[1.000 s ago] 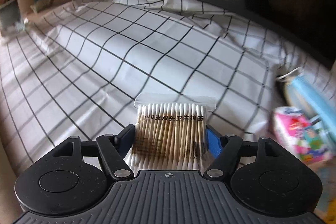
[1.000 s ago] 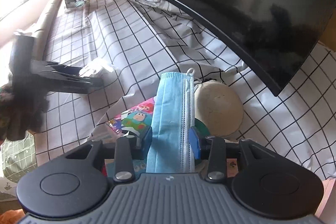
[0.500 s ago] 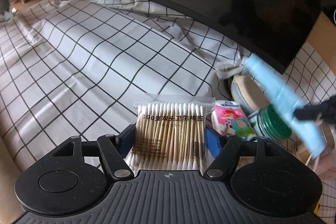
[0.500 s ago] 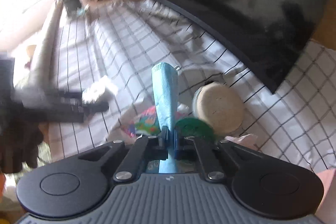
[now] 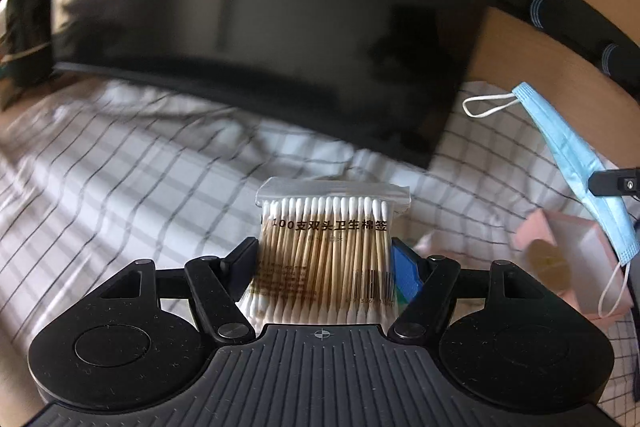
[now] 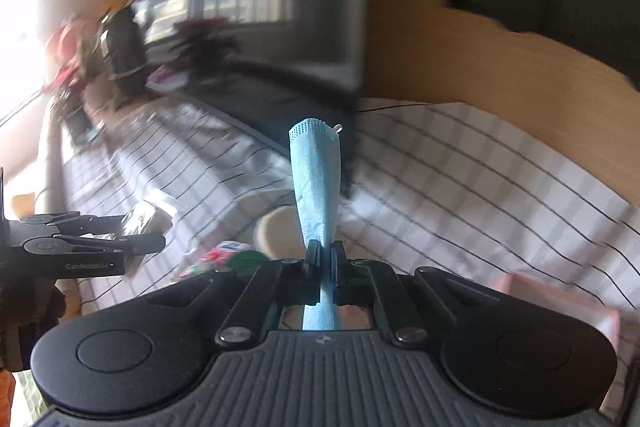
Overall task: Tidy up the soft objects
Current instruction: 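Carry the swab pack and the mask over the pink box with both tools, then open both tools to drop the swab pack and mask into the pink box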
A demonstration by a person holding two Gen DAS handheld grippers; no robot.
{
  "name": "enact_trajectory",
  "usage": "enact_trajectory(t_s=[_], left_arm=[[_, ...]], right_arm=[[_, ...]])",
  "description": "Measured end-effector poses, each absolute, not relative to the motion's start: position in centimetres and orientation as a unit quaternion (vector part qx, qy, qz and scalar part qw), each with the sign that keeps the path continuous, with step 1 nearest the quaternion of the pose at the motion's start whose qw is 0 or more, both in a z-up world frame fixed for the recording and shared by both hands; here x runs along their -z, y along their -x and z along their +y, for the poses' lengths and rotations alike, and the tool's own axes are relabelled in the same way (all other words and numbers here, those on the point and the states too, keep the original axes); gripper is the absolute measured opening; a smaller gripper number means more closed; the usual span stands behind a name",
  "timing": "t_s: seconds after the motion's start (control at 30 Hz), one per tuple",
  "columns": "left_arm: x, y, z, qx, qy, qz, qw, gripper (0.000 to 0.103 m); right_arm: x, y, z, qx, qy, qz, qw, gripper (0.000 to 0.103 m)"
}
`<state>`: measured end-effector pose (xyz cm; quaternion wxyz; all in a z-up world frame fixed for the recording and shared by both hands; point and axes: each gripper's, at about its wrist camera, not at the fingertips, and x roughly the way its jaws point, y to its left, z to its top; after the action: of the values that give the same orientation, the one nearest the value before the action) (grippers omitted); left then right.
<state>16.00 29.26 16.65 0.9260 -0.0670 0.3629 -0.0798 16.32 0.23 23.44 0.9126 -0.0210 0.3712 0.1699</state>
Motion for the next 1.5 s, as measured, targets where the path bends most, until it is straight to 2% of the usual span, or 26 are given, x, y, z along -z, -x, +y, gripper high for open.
enact_trajectory(t_s=[0.43, 0.8, 1.0, 1.2, 1.23, 1.27, 1.3, 1.37, 1.4, 1.5], left_arm=[[-18.9, -17.2, 11.8, 0.232, 0.036, 0.376, 0.896, 0.075], [-13.7, -18.7, -3.3, 0.346, 0.059, 0.392, 0.851, 0.075], [-10.5, -22.3, -6.3, 0.332, 0.051, 0.458, 0.823, 0.075], [-9.9, -24.5, -7.3, 0.316, 0.041, 0.491, 0.811, 0.075], [-9.8, -24.8, -7.5, 0.316, 0.042, 0.496, 0.808, 0.075], [-9.8, -24.9, -7.6, 0.318, 0.044, 0.5, 0.804, 0.075], [-9.8, -25.0, -7.8, 0.321, 0.045, 0.503, 0.801, 0.075], [-9.7, -25.1, -8.1, 0.316, 0.034, 0.502, 0.804, 0.075], [-9.7, -25.1, -8.3, 0.312, 0.02, 0.501, 0.807, 0.075], [-9.2, -24.2, -9.4, 0.309, -0.063, 0.491, 0.812, 0.075]], right_arm=[[-22.8, -11.1, -14.4, -0.038, -0.065, 0.315, 0.946, 0.005], [-17.0, -9.8, -22.1, 0.054, -0.109, 0.264, 0.957, 0.005], [-10.6, -12.0, -24.0, 0.058, -0.124, 0.327, 0.935, 0.005], [-6.6, -13.1, -22.8, 0.048, -0.098, 0.383, 0.917, 0.006], [-6.5, -13.0, -22.6, 0.047, -0.093, 0.384, 0.917, 0.008], [-6.5, -12.8, -22.5, 0.047, -0.09, 0.384, 0.918, 0.017], [-6.7, -12.6, -22.4, 0.047, -0.089, 0.381, 0.919, 0.031], [-7.6, -11.5, -22.2, 0.05, -0.089, 0.366, 0.925, 0.048], [-8.0, -11.0, -22.1, 0.047, -0.09, 0.36, 0.927, 0.054], [-9.2, -9.4, -21.2, 0.033, -0.073, 0.355, 0.932, 0.055]])
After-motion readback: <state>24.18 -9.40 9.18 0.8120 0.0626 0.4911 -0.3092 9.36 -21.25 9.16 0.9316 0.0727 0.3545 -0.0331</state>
